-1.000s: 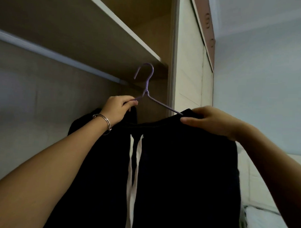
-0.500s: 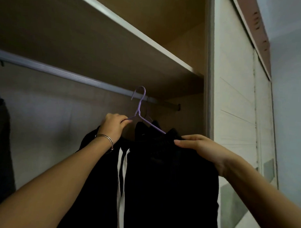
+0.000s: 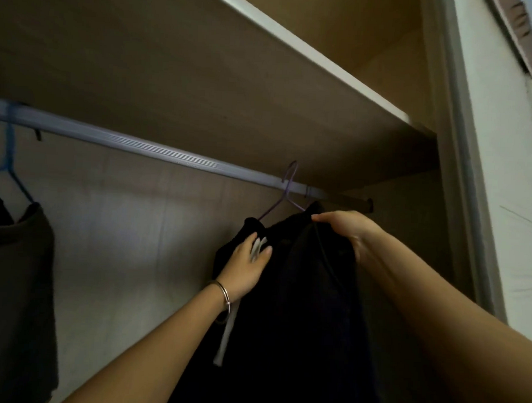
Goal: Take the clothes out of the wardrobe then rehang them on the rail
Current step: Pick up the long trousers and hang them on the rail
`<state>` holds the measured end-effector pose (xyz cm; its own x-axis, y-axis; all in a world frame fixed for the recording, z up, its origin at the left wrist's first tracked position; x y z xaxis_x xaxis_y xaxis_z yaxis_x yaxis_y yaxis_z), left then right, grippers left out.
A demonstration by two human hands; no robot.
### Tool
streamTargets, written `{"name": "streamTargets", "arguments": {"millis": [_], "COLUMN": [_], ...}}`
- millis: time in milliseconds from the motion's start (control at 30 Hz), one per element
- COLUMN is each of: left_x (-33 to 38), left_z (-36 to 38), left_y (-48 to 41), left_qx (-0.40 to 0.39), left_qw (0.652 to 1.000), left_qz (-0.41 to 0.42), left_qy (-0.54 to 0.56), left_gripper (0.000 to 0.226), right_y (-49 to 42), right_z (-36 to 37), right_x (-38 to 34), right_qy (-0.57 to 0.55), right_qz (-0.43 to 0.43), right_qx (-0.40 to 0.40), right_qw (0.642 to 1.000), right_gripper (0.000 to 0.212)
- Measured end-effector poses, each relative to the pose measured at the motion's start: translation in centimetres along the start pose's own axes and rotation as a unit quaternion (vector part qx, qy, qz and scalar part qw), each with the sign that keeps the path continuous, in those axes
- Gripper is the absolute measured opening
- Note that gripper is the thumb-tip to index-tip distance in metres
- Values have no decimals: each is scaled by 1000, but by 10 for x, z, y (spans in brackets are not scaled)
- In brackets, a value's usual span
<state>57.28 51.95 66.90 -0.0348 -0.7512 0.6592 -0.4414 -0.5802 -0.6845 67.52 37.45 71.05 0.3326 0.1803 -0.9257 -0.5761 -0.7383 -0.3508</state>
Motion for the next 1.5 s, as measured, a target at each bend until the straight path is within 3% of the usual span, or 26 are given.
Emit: {"name": "streamTargets", "arguments": {"millis": [200,467,900,1067,1200,1300,1400,1500], "left_x": [-4,-15,-20,-23,-14,-23,-38,-49], "left_z": [47,101,154,166,175,186,193,200], "left_y": [1,4,-1,-8,18,50,76,98], "left_qx": [-56,-64,-71,-86,-97,-133,-124,-110], "left_qw": [995,996,996,993,990,987,991,991], "left_qz": [-8,27,-10,-68,-63,-43,-47,-69], "left_qy": [81,47,58,44,86,81,-22,-28], "left_gripper": [52,33,44,52,56,82,112,112], "right_y": [-42,-74,-96,-97,-92,-81,-68,-60], "right_z": [-15,-19,-63,-75,-69,-60,-56,-53], "right_x": [-1,30,39,41,48,61,67,69], "right_qy": [1,90,232,280,288,291,261,235], "right_qz": [-27,-25,-75,-103,-114,-98,-90,-98], "right_qx": [10,-19,-10,-3,-17,-61,-83,-56], "right_qw": [1000,995,970,954,951,950,958,965], "right_gripper": [19,45,33,35,41,46,42,38]}}
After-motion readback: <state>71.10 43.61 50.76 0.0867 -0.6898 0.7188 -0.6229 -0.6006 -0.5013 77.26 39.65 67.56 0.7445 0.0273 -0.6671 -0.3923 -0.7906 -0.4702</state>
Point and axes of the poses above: each hand's wrist, its own y-axis away from the middle knuckle, its own z-axis out of the palm, x = y × z, the point moved 9 cm from there along -y, towards the middle knuckle, and after that the axes turned 2 degrees about y, right-handed, at the moved point
